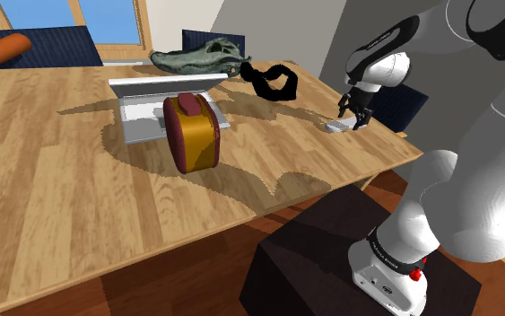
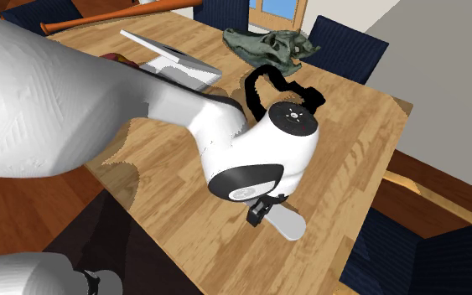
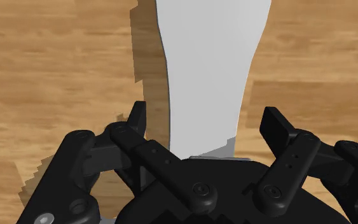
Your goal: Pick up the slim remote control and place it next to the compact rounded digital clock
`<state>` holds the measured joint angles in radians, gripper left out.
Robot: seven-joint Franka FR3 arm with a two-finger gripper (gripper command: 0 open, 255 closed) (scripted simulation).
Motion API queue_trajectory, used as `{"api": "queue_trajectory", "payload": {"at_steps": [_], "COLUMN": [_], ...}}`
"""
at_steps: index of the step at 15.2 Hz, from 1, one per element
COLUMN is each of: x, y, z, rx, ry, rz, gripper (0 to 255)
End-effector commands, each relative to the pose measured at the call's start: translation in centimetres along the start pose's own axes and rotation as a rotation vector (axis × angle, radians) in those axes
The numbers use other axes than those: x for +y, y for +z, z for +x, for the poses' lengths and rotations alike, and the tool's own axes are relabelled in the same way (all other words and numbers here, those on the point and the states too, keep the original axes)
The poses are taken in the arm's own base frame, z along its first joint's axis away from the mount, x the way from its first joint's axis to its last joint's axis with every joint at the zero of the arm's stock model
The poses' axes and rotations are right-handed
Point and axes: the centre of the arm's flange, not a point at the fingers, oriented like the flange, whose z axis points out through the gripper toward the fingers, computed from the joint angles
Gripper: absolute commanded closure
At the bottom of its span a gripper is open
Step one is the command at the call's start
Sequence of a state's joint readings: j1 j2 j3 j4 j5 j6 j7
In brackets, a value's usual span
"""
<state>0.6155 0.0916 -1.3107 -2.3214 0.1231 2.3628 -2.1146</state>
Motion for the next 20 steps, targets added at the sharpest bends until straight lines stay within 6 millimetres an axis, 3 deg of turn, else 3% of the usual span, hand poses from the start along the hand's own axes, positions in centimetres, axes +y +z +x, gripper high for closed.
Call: {"api": "queue_trajectory", "payload": {"at_steps": [1,6,7,16,20], "x": [0.0,0.0,0.0,0.0,0.0], "y": [0.2,0.2,0.2,0.2,-2.0], "z": [0.0,0.0,0.0,0.0,0.0], "rx": [0.001,0.001,0.001,0.001,0.001], "ry": [0.001,0.001,0.001,0.001,0.001], "rz": [-0.001,-0.001,-0.001,-0.001,-0.001], "gripper": [0,0,255,255,255]}}
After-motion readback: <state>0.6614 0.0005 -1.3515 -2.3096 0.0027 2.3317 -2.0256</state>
